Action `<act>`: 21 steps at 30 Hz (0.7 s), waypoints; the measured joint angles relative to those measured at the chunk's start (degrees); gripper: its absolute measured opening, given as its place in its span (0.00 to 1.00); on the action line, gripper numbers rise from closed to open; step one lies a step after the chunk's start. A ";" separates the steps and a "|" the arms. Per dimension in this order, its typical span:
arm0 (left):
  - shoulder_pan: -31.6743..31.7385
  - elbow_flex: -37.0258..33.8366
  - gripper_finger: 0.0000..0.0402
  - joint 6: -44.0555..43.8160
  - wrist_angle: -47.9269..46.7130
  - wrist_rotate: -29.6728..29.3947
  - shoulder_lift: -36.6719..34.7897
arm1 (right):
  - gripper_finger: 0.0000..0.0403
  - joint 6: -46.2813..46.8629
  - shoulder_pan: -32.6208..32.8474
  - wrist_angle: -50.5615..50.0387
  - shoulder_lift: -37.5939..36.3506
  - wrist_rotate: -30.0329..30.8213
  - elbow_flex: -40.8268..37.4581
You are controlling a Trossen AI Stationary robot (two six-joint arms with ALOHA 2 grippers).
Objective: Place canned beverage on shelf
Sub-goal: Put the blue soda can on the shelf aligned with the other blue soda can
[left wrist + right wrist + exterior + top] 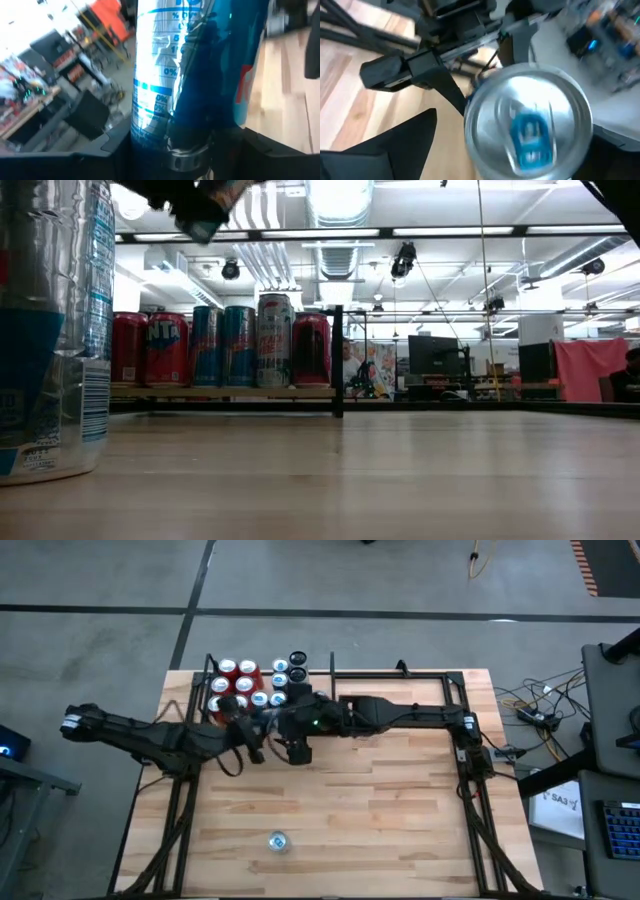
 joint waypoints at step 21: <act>23.42 -15.03 0.51 11.88 29.55 37.42 -15.02 | 0.90 7.49 -14.91 15.67 2.41 -29.56 1.49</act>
